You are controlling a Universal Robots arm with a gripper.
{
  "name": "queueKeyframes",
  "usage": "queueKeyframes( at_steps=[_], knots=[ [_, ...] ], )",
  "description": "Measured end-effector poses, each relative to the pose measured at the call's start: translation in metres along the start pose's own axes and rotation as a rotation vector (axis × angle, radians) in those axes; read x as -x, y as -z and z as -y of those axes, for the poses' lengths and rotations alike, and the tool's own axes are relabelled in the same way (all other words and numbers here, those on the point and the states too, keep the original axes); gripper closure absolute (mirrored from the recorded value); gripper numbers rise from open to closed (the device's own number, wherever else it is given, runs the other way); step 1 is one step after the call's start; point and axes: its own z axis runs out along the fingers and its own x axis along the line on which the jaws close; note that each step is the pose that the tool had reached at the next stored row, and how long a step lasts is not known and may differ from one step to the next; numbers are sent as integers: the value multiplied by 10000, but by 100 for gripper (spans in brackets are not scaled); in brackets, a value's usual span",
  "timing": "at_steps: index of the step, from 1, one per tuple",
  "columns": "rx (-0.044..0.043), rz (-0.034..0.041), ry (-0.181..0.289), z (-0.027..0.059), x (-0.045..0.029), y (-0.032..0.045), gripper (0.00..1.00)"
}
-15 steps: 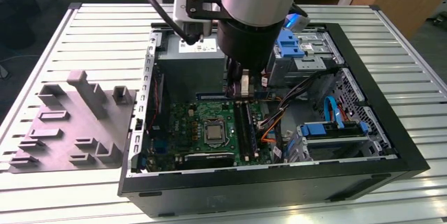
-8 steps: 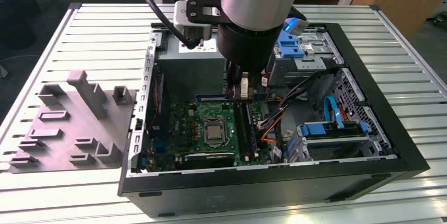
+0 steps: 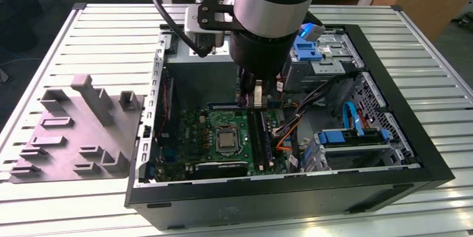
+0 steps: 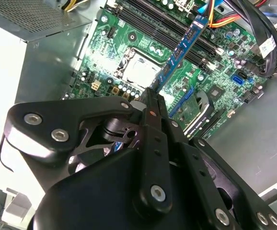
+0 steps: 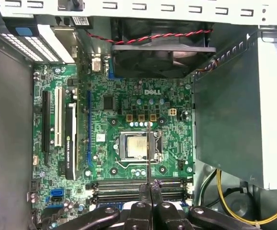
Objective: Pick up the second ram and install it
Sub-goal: 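Pick up the second ram and move it above second insertion slot, then insert the second ram into the second slot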
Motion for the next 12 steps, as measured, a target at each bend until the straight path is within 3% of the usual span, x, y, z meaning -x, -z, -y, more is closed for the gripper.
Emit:
queueKeyframes(
  at_steps=[12],
  knots=[
    [0,33,2,2,-2,-23,89]
  ],
)
